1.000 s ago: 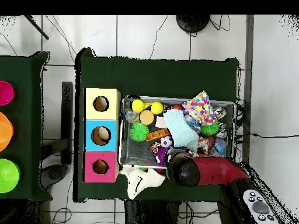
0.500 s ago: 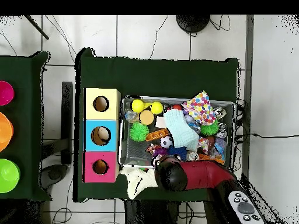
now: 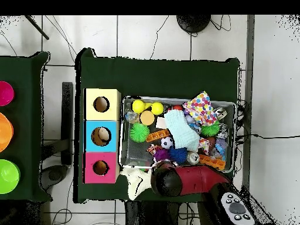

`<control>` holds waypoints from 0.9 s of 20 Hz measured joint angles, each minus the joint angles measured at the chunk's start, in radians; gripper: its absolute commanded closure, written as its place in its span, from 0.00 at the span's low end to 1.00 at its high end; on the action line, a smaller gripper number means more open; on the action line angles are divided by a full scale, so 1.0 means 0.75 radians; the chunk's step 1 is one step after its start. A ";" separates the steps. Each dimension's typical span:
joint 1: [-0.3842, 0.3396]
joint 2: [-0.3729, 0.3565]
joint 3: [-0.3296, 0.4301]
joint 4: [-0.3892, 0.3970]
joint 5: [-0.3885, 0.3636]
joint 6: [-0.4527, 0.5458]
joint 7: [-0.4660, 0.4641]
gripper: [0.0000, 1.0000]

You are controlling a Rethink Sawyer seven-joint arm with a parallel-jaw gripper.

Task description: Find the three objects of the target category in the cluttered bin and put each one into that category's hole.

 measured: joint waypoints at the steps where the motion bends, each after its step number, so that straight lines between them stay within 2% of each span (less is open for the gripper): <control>1: 0.006 0.012 -0.003 -0.001 0.003 -0.004 0.000 0.00; 8: 0.020 0.028 -0.002 -0.011 0.081 0.015 0.000 0.00; 14: 0.020 -0.040 0.000 -0.010 0.174 0.121 0.000 0.00; 18: 0.023 -0.122 0.001 -0.010 0.234 0.216 0.000 0.00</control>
